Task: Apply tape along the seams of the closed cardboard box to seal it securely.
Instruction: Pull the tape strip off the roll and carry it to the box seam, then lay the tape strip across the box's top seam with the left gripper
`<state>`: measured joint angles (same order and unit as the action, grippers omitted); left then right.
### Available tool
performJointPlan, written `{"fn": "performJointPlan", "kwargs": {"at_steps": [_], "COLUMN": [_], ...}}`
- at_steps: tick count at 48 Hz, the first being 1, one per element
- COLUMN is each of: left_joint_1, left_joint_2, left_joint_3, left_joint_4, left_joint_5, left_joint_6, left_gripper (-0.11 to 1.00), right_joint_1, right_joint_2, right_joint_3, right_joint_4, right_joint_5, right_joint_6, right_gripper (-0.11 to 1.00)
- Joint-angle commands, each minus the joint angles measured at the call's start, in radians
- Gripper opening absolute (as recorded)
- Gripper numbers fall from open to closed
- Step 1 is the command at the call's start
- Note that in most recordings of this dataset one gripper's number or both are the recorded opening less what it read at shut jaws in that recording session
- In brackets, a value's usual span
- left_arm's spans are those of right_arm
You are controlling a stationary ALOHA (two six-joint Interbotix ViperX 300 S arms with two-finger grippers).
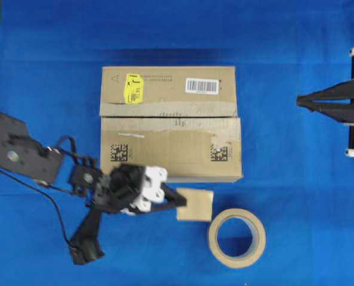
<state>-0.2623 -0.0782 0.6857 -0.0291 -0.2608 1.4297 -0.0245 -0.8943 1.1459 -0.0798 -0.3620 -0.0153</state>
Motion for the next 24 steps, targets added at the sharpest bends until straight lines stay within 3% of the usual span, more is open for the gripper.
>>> {"fn": "performJointPlan", "kwargs": {"at_steps": [1, 14, 24], "left_joint_1": [0.029, 0.143, 0.222], "left_joint_2": [-0.069, -0.150, -0.166], "left_joint_3": [0.023, 0.110, 0.118], "left_joint_4": [0.005, 0.006, 0.005], "left_joint_5": [-0.018, -0.023, -0.017], "left_joint_6": [0.011, 0.212, 0.275], "left_gripper": [0.02, 0.02, 0.02], "right_joint_1": [0.000, 0.000, 0.000], "right_joint_2": [0.000, 0.005, 0.032], "right_joint_3": [-0.038, -0.061, -0.064], "right_joint_4": [-0.011, -0.025, -0.026], "right_joint_5": [-0.005, -0.002, -0.008], "right_joint_6": [0.002, 0.002, 0.002], "right_gripper": [0.00, 0.00, 0.00]}}
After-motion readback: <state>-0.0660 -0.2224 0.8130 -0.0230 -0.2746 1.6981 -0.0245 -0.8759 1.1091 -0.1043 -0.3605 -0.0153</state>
